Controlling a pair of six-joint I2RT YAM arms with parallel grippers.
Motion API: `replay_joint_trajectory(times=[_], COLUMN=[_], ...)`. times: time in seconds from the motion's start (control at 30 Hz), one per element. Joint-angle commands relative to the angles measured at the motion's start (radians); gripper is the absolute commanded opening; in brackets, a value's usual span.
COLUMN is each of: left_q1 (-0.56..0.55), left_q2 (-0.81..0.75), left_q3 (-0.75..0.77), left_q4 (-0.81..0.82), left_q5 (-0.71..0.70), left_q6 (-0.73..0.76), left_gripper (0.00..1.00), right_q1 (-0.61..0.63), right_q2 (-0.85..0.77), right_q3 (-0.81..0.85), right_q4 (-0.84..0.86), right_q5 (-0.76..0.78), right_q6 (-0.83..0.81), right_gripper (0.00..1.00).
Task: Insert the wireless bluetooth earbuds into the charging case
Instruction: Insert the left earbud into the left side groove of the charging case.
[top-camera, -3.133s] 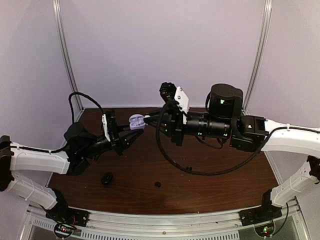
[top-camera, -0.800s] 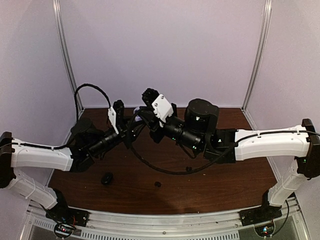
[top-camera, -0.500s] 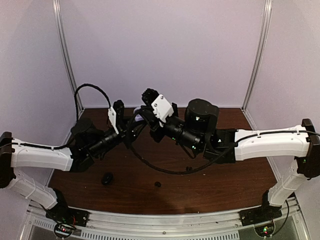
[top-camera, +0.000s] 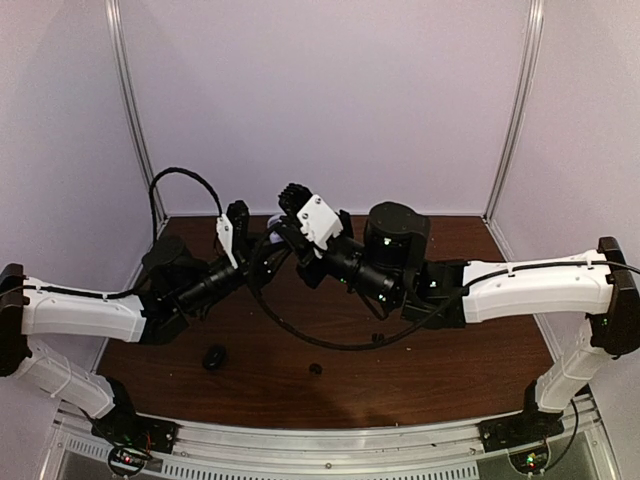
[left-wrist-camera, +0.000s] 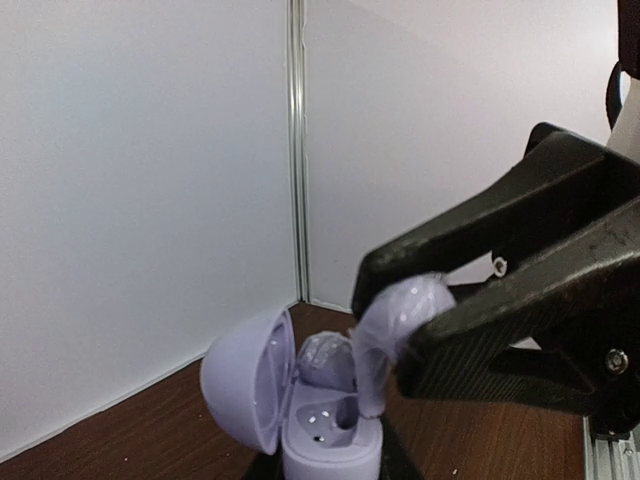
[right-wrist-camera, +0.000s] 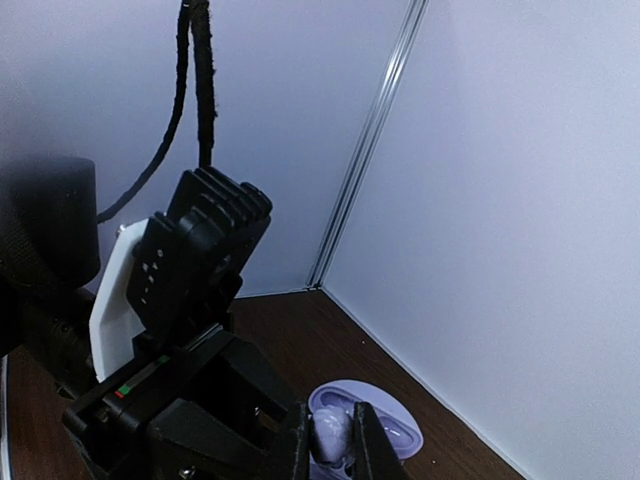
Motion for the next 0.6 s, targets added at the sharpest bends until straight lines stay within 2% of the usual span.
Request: replay_joint_trajectory(times=[0.0, 0.57], left_q1=[-0.008, -0.008], left_q2=[-0.020, -0.027], left_q3=[0.033, 0.036], left_q4=[0.030, 0.033], left_q5=[-0.005, -0.013], left_q6=[-0.006, -0.015], left_gripper=[0.00, 0.00], right_q1=[0.003, -0.003], right_q2=[0.010, 0.032], right_q3=[-0.005, -0.019], right_q4=[0.022, 0.024], right_q5=[0.023, 0.028], right_q6=[0.003, 0.008], right_gripper=[0.04, 0.05])
